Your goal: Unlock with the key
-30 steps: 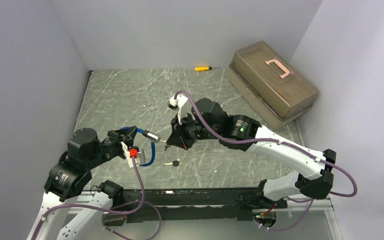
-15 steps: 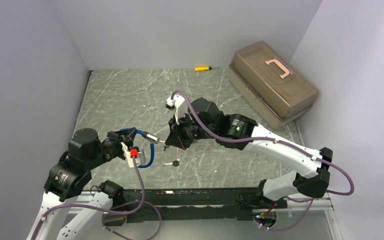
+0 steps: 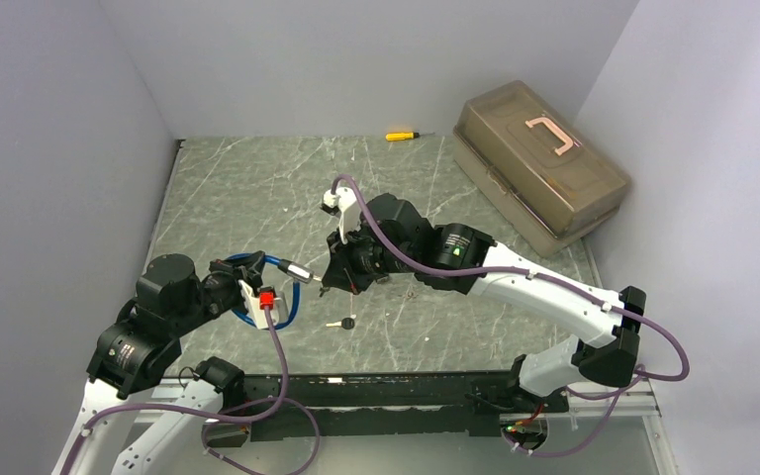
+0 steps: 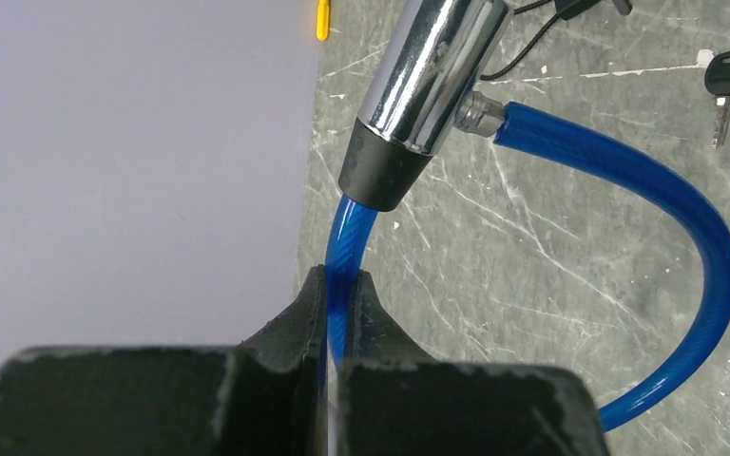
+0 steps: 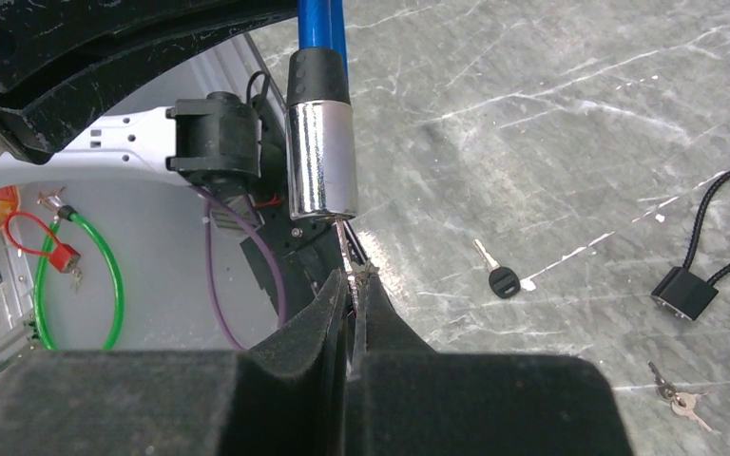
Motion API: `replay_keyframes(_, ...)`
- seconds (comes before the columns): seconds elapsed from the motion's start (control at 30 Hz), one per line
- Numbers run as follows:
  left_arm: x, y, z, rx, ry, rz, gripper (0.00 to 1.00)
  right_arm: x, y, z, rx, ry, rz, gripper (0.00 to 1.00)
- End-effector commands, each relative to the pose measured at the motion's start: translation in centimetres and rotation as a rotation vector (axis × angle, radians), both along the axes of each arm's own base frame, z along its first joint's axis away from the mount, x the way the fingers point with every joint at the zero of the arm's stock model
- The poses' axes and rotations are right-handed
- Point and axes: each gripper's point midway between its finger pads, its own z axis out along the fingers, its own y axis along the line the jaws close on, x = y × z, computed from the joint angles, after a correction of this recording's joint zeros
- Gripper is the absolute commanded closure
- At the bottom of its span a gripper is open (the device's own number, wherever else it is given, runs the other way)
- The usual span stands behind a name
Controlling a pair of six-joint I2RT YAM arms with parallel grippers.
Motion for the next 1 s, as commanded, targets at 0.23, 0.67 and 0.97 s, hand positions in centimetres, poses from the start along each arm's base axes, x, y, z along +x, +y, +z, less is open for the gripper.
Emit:
replay_keyframes(0.23, -0.7, -1.8, 3.5, -0.108, -0.058, -0.077, 1.0, 0.7, 3.0, 3.4, 0.174, -0.048, -0.007, 1.0)
replay_keyframes(0.67, -2.1, -3.1, 2.2, -0.031, -0.055, -0.212, 1.0, 0.5, 3.7, 3.0, 0.163, -0.061, 0.032, 1.0)
replay_keyframes(0.97, -1.9, -3.3, 1.4, -0.005, -0.048, -0.22, 1.0, -0.2, 2.8, 3.2, 0.159, -0.092, 0.081, 0.77)
